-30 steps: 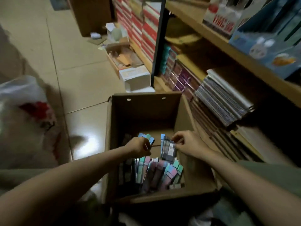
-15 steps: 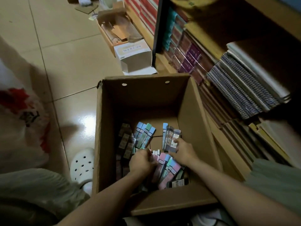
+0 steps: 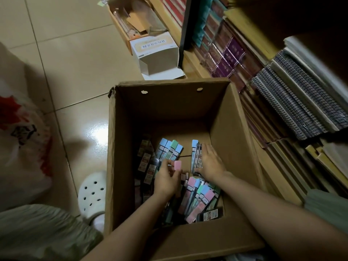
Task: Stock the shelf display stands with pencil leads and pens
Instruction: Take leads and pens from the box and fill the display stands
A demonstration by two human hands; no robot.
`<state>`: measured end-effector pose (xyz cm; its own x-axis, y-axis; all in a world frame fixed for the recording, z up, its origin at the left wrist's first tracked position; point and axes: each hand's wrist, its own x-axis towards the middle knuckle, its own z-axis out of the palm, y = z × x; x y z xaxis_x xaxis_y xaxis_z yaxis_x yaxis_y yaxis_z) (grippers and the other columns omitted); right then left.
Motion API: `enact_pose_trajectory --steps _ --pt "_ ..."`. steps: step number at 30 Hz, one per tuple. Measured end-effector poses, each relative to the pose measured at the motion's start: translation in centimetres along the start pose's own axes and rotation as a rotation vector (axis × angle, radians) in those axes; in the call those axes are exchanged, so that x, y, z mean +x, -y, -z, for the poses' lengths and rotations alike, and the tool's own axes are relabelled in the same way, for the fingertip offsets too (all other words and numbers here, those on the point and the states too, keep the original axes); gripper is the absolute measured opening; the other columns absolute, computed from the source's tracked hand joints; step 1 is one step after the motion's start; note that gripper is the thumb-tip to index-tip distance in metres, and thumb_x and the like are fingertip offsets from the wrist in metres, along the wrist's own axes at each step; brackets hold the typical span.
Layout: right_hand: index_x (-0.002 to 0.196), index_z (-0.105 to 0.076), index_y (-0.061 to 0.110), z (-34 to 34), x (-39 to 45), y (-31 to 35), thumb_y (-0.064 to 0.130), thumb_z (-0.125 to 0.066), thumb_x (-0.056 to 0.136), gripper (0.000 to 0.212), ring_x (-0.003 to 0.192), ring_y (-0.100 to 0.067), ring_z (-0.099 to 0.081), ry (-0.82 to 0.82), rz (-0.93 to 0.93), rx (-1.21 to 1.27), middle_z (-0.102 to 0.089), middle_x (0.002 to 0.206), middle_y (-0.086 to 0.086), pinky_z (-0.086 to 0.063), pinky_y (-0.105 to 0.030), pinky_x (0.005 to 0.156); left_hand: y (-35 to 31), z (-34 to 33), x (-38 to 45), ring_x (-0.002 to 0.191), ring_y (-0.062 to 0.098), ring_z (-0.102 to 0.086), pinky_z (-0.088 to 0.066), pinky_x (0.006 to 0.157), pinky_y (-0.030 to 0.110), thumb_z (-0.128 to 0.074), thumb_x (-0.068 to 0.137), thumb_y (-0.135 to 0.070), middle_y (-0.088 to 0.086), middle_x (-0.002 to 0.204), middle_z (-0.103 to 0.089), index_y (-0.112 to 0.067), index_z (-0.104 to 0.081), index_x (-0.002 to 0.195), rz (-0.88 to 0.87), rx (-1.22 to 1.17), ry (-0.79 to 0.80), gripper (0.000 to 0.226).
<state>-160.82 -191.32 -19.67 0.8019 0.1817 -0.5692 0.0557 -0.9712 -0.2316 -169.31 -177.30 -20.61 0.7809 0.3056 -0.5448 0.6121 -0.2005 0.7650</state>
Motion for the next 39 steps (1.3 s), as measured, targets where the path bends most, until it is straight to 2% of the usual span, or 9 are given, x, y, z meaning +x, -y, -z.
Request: enact_pose_trajectory --steps 4,9,12,16,21,28,34,37,39 --pt "0.153 -0.014 0.011 -0.3 0.5 -0.2 0.037 -0.083 0.072 0.109 0.146 -0.024 -0.016 -0.054 0.051 0.013 -0.020 0.157 -0.007 -0.019 -0.037 0.119 -0.6 -0.4 0.3 0.077 0.029 -0.065 -0.055 0.074 0.046 -0.058 0.094 -0.009 0.028 0.097 -0.065 -0.012 -0.050 0.101 0.134 -0.373 0.016 0.010" --pt "0.141 -0.033 0.018 -0.1 0.4 0.4 0.026 -0.088 0.066 0.093 0.125 -0.024 -0.040 -0.154 0.052 0.090 -0.031 0.135 -0.003 -0.042 -0.038 0.103 -0.8 -0.4 0.6 0.053 0.014 -0.064 -0.051 0.047 0.026 -0.056 0.096 -0.008 0.005 0.066 -0.068 -0.010 -0.049 0.105 0.189 -0.600 0.031 0.012" --pt "0.134 -0.042 0.018 0.1 0.1 0.9 0.009 -0.082 0.074 0.073 0.117 -0.024 -0.051 -0.206 0.051 0.272 -0.035 0.128 -0.001 -0.051 -0.039 0.096 -1.5 -0.2 0.6 0.054 0.013 -0.065 -0.054 0.046 0.027 -0.052 0.098 -0.007 0.007 0.069 -0.067 -0.013 -0.047 0.106 0.201 -0.722 0.033 0.011" --pt "0.129 -0.049 0.021 1.7 -1.0 1.3 0.005 -0.080 0.075 0.064 0.110 -0.021 -0.058 -0.264 0.017 0.475 -0.053 0.123 -0.004 -0.053 -0.038 0.093 -3.1 0.3 0.6 0.053 0.010 -0.059 -0.050 0.047 0.022 -0.047 0.101 -0.014 0.005 0.073 -0.063 -0.016 -0.045 0.109 0.155 -0.626 0.064 0.009" --pt "0.125 -0.049 0.023 7.5 -3.3 2.3 0.003 -0.081 0.074 0.063 0.073 0.001 -0.063 -0.338 0.083 0.639 -0.065 0.090 0.004 -0.046 -0.008 0.054 -8.7 2.3 1.0 0.062 0.013 -0.058 -0.049 0.052 0.024 -0.044 0.101 -0.010 0.009 0.091 -0.060 -0.011 -0.040 0.118 -0.035 -0.372 0.176 0.018" --pt "0.115 -0.047 0.030 20.2 -9.6 3.3 0.008 -0.083 0.072 0.061 0.075 -0.004 -0.062 -0.486 0.265 0.584 -0.061 0.088 0.004 -0.050 -0.018 0.060 -22.1 7.7 -1.0 0.112 0.016 -0.058 -0.052 0.091 0.035 -0.054 0.097 -0.016 0.002 0.126 -0.059 -0.025 -0.045 0.128 -0.572 0.169 0.257 0.034" --pt "0.103 -0.048 0.038 28.7 -15.8 2.6 0.011 -0.085 0.069 0.057 0.075 -0.007 -0.067 -0.680 0.338 0.549 -0.066 0.092 0.004 -0.060 -0.030 0.067 -31.1 9.1 -5.3 0.070 0.005 -0.068 -0.052 0.057 0.019 -0.054 0.096 -0.012 0.004 0.103 -0.063 -0.036 -0.050 0.109 -0.767 -0.031 0.388 0.028" --pt "0.098 -0.044 0.040 31.6 -18.1 2.1 0.015 -0.081 0.075 0.050 0.075 -0.013 -0.068 -0.762 0.357 0.508 -0.068 0.090 -0.001 -0.059 -0.039 0.071 -33.9 8.4 -6.7 0.073 0.010 -0.068 -0.053 0.060 0.021 -0.056 0.095 -0.015 0.009 0.102 -0.067 -0.032 -0.052 0.116 -0.796 -0.208 0.379 0.027" --pt "0.099 -0.043 0.041 33.6 -19.4 1.7 0.023 -0.080 0.076 0.047 0.071 -0.007 -0.066 -0.845 0.353 0.432 -0.069 0.083 0.003 -0.057 -0.033 0.067 -35.3 7.5 -7.0 0.079 0.017 -0.069 -0.055 0.066 0.026 -0.057 0.095 -0.015 0.007 0.102 -0.069 -0.037 -0.055 0.113 -0.807 -0.280 0.406 0.029"
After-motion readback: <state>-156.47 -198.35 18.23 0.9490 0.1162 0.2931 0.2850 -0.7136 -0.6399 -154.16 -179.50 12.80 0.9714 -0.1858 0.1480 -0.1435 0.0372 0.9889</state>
